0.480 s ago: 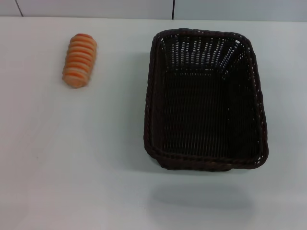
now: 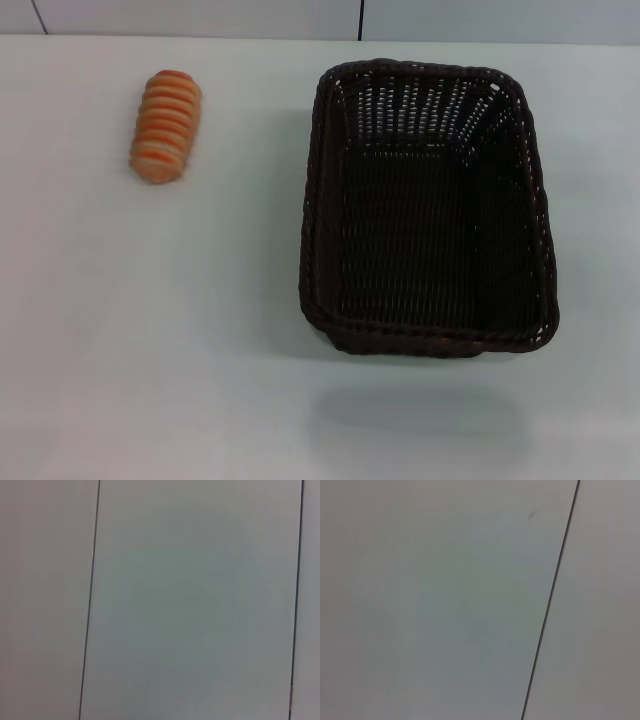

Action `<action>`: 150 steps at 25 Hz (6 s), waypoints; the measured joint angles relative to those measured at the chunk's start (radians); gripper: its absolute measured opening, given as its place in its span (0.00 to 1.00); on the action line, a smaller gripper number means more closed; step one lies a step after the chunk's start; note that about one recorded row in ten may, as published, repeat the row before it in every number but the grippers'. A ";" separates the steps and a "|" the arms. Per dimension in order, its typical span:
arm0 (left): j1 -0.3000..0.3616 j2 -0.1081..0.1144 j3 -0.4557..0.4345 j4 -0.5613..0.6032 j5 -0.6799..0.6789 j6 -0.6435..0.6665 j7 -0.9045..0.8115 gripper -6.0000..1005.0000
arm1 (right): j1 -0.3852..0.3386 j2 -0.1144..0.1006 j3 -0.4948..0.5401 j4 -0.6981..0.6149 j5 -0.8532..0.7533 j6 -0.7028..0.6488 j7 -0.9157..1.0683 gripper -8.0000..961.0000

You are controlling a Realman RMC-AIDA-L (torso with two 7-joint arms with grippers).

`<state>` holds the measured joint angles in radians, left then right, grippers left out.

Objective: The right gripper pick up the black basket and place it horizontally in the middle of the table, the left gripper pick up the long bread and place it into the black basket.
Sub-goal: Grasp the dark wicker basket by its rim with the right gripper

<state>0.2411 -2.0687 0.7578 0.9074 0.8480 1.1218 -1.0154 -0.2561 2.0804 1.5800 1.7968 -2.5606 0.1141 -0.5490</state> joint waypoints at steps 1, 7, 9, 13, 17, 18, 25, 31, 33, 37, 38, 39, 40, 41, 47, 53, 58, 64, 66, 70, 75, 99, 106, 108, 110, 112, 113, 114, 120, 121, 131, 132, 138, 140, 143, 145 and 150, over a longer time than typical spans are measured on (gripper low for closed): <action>0.000 0.000 0.000 0.001 0.000 0.000 0.000 0.84 | -0.002 0.000 0.000 0.019 0.000 0.034 0.002 0.52; -0.003 0.002 0.000 0.004 -0.001 -0.004 -0.005 0.84 | 0.006 0.004 0.046 0.161 0.000 0.243 0.127 0.52; -0.004 0.003 0.000 0.004 -0.001 -0.004 -0.003 0.84 | 0.027 0.002 0.085 0.218 -0.010 0.348 0.199 0.52; -0.012 0.005 0.000 0.000 0.001 -0.002 0.002 0.84 | 0.179 -0.001 0.144 0.240 -0.198 0.668 0.369 0.52; -0.013 0.006 0.001 0.003 0.001 -0.001 0.003 0.84 | 0.278 -0.001 0.138 0.234 -0.344 0.815 0.428 0.53; -0.013 0.006 0.001 0.003 0.001 -0.001 0.003 0.84 | 0.319 -0.003 0.141 0.235 -0.359 0.882 0.430 0.53; -0.011 0.008 -0.001 0.009 0.002 0.003 0.002 0.84 | 0.460 -0.009 0.156 0.232 -0.361 1.087 0.418 0.53; -0.004 0.009 0.002 0.011 0.004 0.013 0.005 0.84 | 0.591 -0.030 0.166 0.232 -0.362 1.302 0.417 0.53; -0.003 0.009 0.000 0.011 0.004 0.018 0.004 0.84 | 0.628 -0.037 0.159 0.231 -0.362 1.360 0.417 0.53; -0.002 0.009 -0.001 0.012 0.004 0.017 0.000 0.84 | 0.684 -0.041 0.152 0.226 -0.362 1.432 0.417 0.54; -0.002 0.009 -0.001 0.012 0.007 0.014 -0.002 0.84 | 0.717 -0.042 0.150 0.219 -0.362 1.468 0.417 0.54; -0.002 0.009 -0.001 0.012 0.007 0.014 -0.002 0.84 | 0.717 -0.042 0.150 0.219 -0.362 1.468 0.417 0.54; -0.002 0.009 -0.002 0.012 0.010 0.013 -0.004 0.84 | 0.734 -0.043 0.149 0.214 -0.362 1.484 0.417 0.54; -0.002 0.009 -0.005 0.014 0.017 0.013 -0.005 0.84 | 0.760 -0.043 0.148 0.199 -0.362 1.506 0.421 0.56; -0.011 0.006 -0.033 0.030 0.032 0.054 -0.005 0.84 | 0.809 -0.042 0.147 0.129 -0.361 1.546 0.424 0.67; -0.017 0.005 -0.041 0.052 0.025 0.075 -0.005 0.84 | 0.844 -0.015 0.145 0.032 -0.360 1.576 0.432 0.67; -0.020 0.004 -0.047 0.068 0.025 0.083 -0.005 0.84 | 0.857 -0.006 0.123 -0.003 -0.359 1.579 0.466 0.67; -0.029 0.005 -0.051 0.068 0.026 0.087 0.002 0.84 | 0.877 -0.006 0.056 0.001 -0.358 1.574 0.543 0.67; -0.030 0.005 -0.051 0.068 0.028 0.089 0.003 0.84 | 0.875 -0.006 0.040 0.013 -0.358 1.564 0.571 0.67; -0.031 0.006 -0.060 0.068 0.032 0.103 0.004 0.84 | 0.851 -0.006 0.029 0.027 -0.358 1.534 0.597 0.67; -0.031 0.006 -0.080 0.068 0.032 0.127 0.004 0.84 | 0.753 -0.006 0.016 0.108 -0.359 1.432 0.660 0.67; -0.033 0.008 -0.089 0.067 0.045 0.141 0.006 0.84 | 0.754 -0.003 -0.031 0.026 -0.350 1.410 0.774 0.67; -0.036 0.007 -0.089 0.052 0.045 0.149 0.017 0.84 | 0.755 -0.003 -0.027 -0.015 -0.296 1.422 0.784 0.67; -0.036 0.007 -0.089 0.052 0.045 0.151 0.018 0.84 | 0.752 -0.003 -0.031 -0.020 -0.296 1.424 0.787 0.67; -0.036 0.007 -0.089 0.051 0.045 0.152 0.024 0.84 | 0.749 -0.002 -0.033 -0.023 -0.296 1.424 0.788 0.67; -0.037 0.007 -0.089 0.048 0.045 0.152 0.030 0.84 | 0.744 -0.001 -0.038 -0.030 -0.296 1.422 0.789 0.67; -0.038 0.007 -0.089 0.046 0.045 0.152 0.031 0.84 | 0.738 0.000 -0.049 -0.035 -0.296 1.420 0.793 0.67; -0.038 0.007 -0.089 0.046 0.045 0.152 0.031 0.84 | 0.738 0.000 -0.049 -0.035 -0.296 1.420 0.793 0.67; -0.039 0.007 -0.089 0.045 0.045 0.153 0.032 0.84 | 0.723 0.001 -0.060 -0.032 -0.287 1.417 0.800 0.67; -0.039 0.007 -0.089 0.045 0.045 0.153 0.032 0.84 | 0.720 0.001 -0.061 -0.032 -0.286 1.416 0.800 0.67; -0.037 0.007 -0.089 0.045 0.045 0.153 0.032 0.84 | 0.656 0.001 -0.085 -0.020 -0.286 1.378 0.802 0.67; -0.036 0.007 -0.089 0.045 0.045 0.154 0.033 0.84 | 0.651 0.001 -0.088 -0.020 -0.286 1.372 0.802 0.67; -0.034 0.007 -0.089 0.044 0.045 0.155 0.040 0.84 | 0.639 0.001 -0.122 -0.028 -0.286 1.326 0.798 0.67; -0.034 0.007 -0.089 0.044 0.045 0.156 0.040 0.84 | 0.638 0.001 -0.134 -0.032 -0.286 1.313 0.798 0.67; -0.034 0.007 -0.089 0.044 0.045 0.156 0.040 0.84 | 0.638 0.001 -0.144 -0.040 -0.287 1.299 0.798 0.67; -0.034 0.007 -0.089 0.044 0.045 0.158 0.040 0.84 | 0.638 0.001 -0.151 -0.047 -0.287 1.291 0.798 0.67; -0.031 0.007 -0.089 0.044 0.045 0.162 0.040 0.84 | 0.622 0.001 -0.164 -0.066 -0.287 1.263 0.800 0.67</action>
<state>0.2102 -2.0617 0.6688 0.9510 0.8928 1.2841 -0.9756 0.3659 2.0811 1.4160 1.7305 -2.8471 1.3773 0.2512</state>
